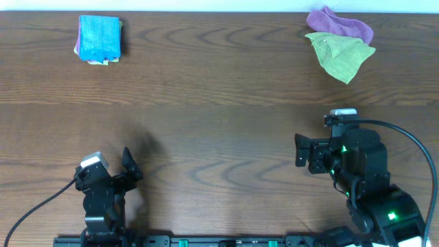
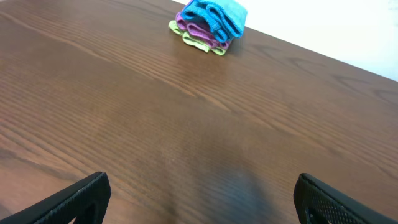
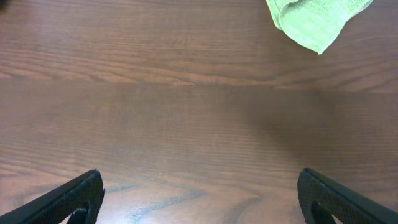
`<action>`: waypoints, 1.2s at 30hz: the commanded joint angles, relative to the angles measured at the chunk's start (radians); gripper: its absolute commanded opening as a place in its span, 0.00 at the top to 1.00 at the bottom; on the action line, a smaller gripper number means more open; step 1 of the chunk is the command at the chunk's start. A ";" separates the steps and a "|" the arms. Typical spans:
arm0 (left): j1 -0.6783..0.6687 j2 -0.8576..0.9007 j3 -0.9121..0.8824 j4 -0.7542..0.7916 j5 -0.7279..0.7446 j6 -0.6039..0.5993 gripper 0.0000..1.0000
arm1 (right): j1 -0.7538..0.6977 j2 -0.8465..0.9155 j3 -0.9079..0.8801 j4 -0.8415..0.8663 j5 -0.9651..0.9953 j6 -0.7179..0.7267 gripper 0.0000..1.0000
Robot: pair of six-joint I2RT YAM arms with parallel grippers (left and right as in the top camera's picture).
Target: Fold the cloth
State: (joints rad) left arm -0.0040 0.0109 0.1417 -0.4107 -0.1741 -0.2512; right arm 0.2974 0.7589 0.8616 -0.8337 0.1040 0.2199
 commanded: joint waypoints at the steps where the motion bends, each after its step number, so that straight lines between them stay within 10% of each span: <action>1: -0.002 -0.006 -0.022 0.001 -0.023 -0.007 0.04 | -0.004 -0.002 0.009 0.000 0.002 0.011 0.01; 26: -0.002 -0.006 -0.022 0.001 -0.022 -0.007 0.05 | -0.011 -0.012 0.006 -0.022 0.137 -0.102 0.01; 36: -0.002 -0.006 -0.022 0.001 -0.022 -0.007 0.05 | -0.291 -0.219 -0.171 0.183 0.113 -0.211 0.01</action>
State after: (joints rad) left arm -0.0040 0.0109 0.1417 -0.4099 -0.1764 -0.2520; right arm 0.0452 0.5896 0.7544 -0.6693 0.2214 0.0406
